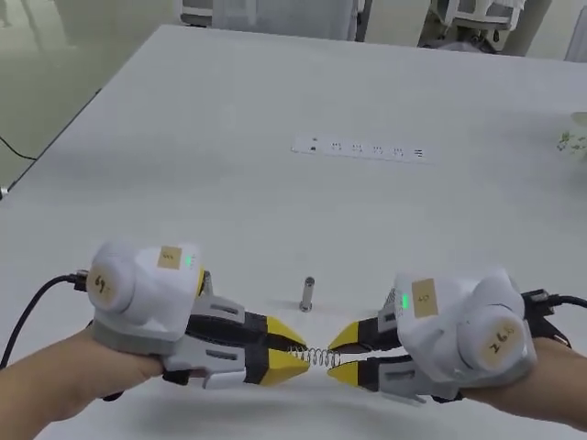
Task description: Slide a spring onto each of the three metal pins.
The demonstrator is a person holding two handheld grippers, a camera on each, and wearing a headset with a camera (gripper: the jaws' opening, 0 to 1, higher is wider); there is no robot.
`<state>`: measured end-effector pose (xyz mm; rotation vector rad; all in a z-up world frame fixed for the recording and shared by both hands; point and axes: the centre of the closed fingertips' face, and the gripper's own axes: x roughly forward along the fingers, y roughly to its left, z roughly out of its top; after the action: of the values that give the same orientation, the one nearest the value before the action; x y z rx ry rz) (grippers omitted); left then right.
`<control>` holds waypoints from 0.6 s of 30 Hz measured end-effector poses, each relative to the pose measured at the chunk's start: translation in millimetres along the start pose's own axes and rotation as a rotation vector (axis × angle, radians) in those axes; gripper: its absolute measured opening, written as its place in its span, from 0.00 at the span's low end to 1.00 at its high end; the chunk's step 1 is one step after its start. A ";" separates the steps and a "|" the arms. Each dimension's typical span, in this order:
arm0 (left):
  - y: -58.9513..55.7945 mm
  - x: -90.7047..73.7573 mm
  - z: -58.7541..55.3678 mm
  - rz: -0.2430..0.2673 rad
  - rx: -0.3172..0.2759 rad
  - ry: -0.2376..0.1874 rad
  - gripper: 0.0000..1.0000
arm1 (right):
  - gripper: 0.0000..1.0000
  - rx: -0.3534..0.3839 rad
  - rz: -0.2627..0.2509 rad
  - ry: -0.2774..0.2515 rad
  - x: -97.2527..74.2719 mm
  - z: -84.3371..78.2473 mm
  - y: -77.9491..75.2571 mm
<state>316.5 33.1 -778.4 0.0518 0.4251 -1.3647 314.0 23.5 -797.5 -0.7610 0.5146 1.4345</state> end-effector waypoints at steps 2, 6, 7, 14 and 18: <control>0.6 -0.5 -1.0 0.006 0.007 0.005 0.03 | 0.07 -0.017 -0.006 0.000 -1.8 2.3 -0.4; 0.3 -1.3 -2.2 0.007 0.012 0.009 0.03 | 0.07 -0.032 -0.008 -0.001 -5.4 6.5 -1.0; -0.4 -1.1 -2.1 0.007 0.013 0.009 0.03 | 0.07 -0.037 -0.007 0.000 -6.7 7.9 -1.1; -2.3 -0.5 -2.5 0.003 0.024 0.014 0.03 | 0.07 -0.080 -0.004 0.000 -13.9 16.9 -1.2; -3.1 0.2 -4.9 0.002 0.028 0.025 0.02 | 0.07 -0.091 0.006 -0.015 -16.2 25.5 -0.8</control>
<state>312.3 33.6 -782.4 0.0921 0.4264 -1.3695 310.0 31.1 -768.5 -0.8213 0.4431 1.4758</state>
